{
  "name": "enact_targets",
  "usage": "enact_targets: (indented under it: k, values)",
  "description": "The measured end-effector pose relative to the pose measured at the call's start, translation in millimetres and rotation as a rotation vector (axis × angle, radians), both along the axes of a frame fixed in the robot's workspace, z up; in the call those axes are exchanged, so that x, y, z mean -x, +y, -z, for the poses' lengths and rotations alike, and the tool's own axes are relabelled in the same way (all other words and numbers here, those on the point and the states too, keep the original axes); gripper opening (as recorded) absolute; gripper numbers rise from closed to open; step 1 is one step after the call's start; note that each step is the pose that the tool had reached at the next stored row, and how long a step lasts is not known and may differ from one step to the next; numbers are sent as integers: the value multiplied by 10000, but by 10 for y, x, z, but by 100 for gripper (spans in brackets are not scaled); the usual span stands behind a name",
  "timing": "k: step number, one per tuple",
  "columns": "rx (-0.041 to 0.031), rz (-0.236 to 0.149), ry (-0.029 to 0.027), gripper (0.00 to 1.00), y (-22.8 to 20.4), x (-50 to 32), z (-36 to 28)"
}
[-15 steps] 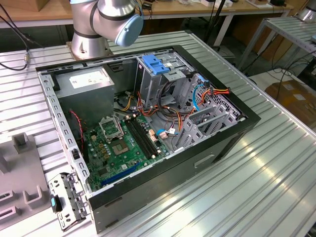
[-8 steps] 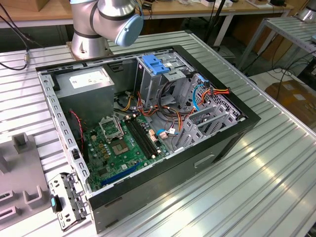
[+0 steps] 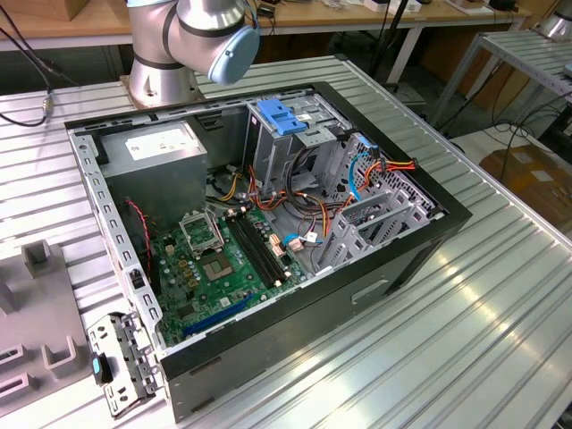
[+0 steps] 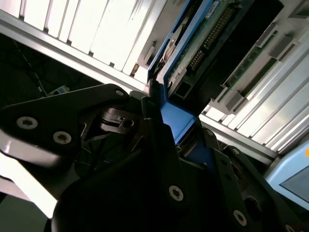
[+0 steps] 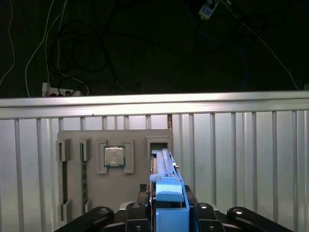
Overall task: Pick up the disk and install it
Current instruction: 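Pick up the disk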
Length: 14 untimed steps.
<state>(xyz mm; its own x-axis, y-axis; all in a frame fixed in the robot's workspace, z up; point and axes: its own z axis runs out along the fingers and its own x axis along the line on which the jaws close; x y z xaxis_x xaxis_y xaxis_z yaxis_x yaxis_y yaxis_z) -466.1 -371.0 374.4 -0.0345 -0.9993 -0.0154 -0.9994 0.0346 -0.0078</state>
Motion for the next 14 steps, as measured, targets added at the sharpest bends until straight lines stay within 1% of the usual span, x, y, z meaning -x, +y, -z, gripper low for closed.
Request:
enact_targets:
  k: [10, 14]
  values:
    - [0, 0, 0, 37, 0, 0, -53]
    - [1, 0, 1, 37, 0, 0, -84]
